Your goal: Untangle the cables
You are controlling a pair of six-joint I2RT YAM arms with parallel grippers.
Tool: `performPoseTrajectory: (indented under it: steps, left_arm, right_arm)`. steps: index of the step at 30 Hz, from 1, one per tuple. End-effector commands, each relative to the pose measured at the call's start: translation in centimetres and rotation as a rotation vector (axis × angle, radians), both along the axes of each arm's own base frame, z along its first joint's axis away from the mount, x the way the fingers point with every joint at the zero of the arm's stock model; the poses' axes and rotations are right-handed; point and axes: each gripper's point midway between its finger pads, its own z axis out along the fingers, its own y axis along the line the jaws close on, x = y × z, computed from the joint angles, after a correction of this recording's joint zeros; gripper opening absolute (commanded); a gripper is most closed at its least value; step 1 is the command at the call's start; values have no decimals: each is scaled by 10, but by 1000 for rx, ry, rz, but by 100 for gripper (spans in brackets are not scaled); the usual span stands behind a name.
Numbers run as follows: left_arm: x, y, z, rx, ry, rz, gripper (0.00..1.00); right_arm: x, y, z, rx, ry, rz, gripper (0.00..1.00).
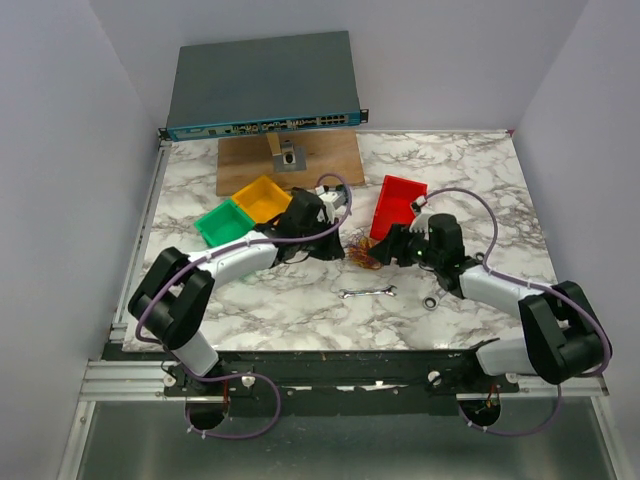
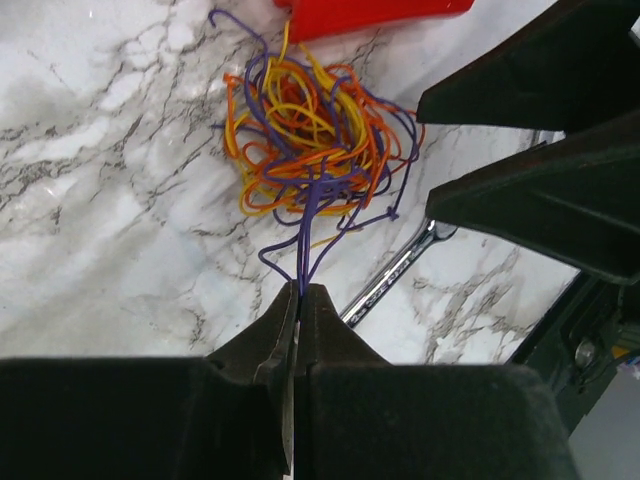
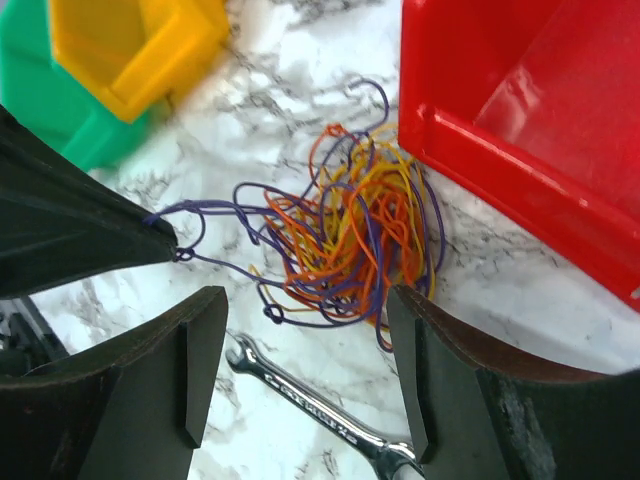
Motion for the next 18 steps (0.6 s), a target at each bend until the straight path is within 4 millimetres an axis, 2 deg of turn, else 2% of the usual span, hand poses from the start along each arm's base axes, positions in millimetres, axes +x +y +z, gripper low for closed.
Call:
performPoseTrajectory:
  steps: [1, 5, 6, 10, 12, 14, 18]
  left_arm:
    - [-2, 4, -8, -23, -34, -20, 12]
    - [2, -3, -9, -52, -26, -27, 60]
    - [4, -6, -8, -54, -13, -21, 68]
    - [13, -23, -6, -84, 51, -12, 86]
    - [21, -31, -10, -81, 92, 5, 88]
    - [27, -36, -22, -53, 146, 25, 87]
    - [38, -46, -47, 9, 250, 56, 74]
  right_arm:
    - [2, -3, -11, -32, -36, -19, 72]
    - [22, -27, -22, -92, 11, -216, 80]
    - [25, -30, -24, -102, 28, -236, 82]
    - [35, -17, -17, -43, 62, -229, 84]
    - [40, -13, -15, -20, 79, -237, 84]
    - [46, -10, -16, 5, 106, -258, 84]
    - [59, -8, -25, 58, 184, -336, 87]
